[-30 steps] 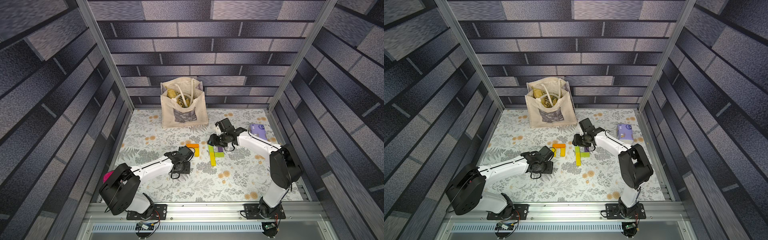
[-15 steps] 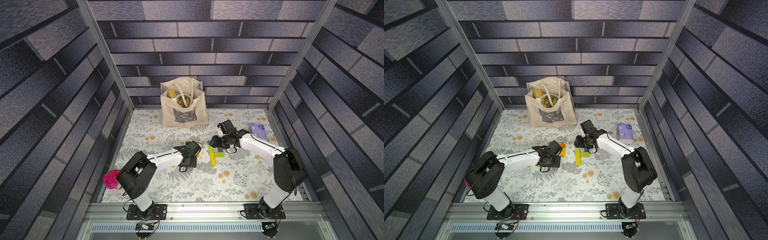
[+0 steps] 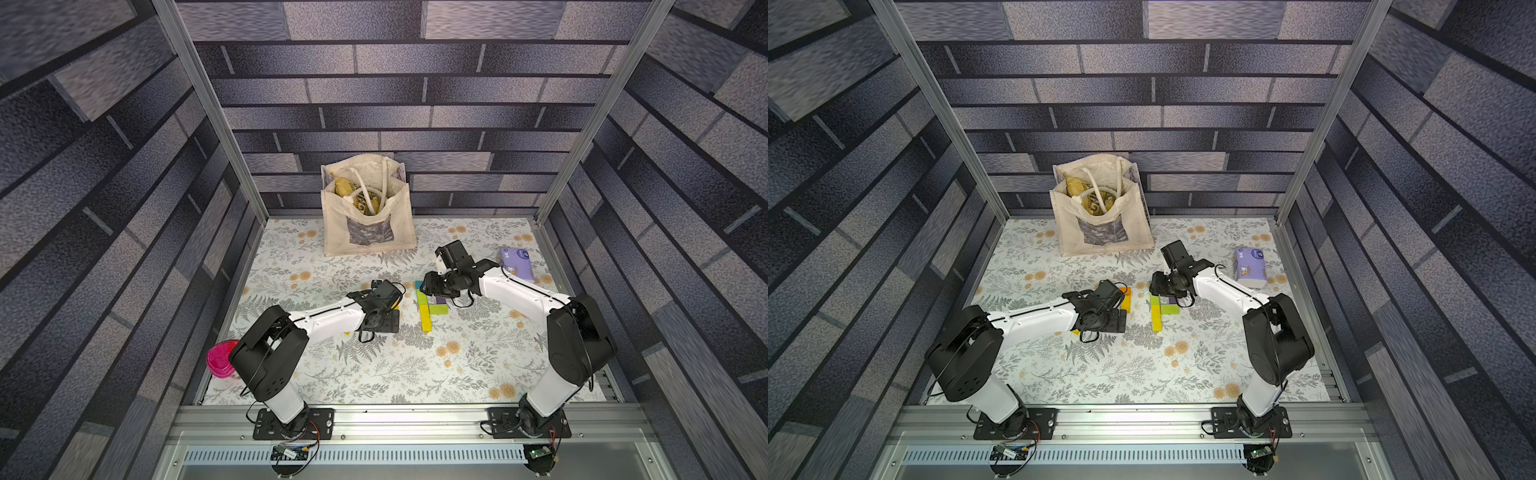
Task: Assemble the letter p with building blocks
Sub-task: Assemble the building block at the center of the board.
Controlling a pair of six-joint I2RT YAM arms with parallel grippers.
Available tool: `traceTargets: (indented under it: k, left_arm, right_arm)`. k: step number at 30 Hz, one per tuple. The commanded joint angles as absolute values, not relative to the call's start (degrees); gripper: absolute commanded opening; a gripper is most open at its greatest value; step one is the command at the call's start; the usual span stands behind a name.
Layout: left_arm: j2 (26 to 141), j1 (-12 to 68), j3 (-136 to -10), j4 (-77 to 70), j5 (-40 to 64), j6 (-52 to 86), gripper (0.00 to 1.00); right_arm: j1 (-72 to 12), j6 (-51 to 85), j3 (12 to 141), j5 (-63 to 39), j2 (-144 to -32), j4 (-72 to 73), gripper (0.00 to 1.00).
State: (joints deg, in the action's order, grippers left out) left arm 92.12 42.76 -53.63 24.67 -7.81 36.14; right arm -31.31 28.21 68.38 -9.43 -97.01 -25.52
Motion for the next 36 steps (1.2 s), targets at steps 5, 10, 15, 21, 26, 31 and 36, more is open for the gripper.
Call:
traceTargets:
  k: [5, 10, 15, 21, 26, 31, 36]
  left_arm:
    - [83.42, 42.15, -54.10, 26.36, -14.27, 34.10, 1.00]
    - [80.48, 41.49, -52.85, 26.14, -15.36, 34.01, 1.00]
    - [79.90, 41.01, -52.14, 26.76, -15.83, 34.06, 1.00]
    - [79.36, 40.19, -50.58, 25.60, -16.09, 34.26, 1.00]
    - [80.07, 38.69, -50.45, 25.48, -15.29, 33.84, 1.00]
    - [80.11, 38.18, -50.02, 24.99, -14.87, 33.64, 1.00]
    - [80.07, 37.91, -49.68, 25.06, -14.86, 34.18, 1.00]
  right_arm:
    - [-30.93, 28.39, 67.39, -8.96, -95.62, -26.54, 0.53]
    - [-30.81, 28.31, 68.33, -9.12, -96.54, -26.83, 0.53]
    - [-30.85, 28.28, 68.98, -9.35, -97.71, -27.06, 0.53]
    - [-30.79, 28.25, 69.79, -9.46, -98.91, -27.37, 0.53]
    - [-30.68, 28.14, 71.19, -9.67, -100.25, -27.90, 0.53]
    - [-30.59, 28.30, 72.11, -9.95, -101.06, -28.35, 0.53]
    - [-30.62, 28.23, 72.43, -10.56, -101.15, -28.50, 0.53]
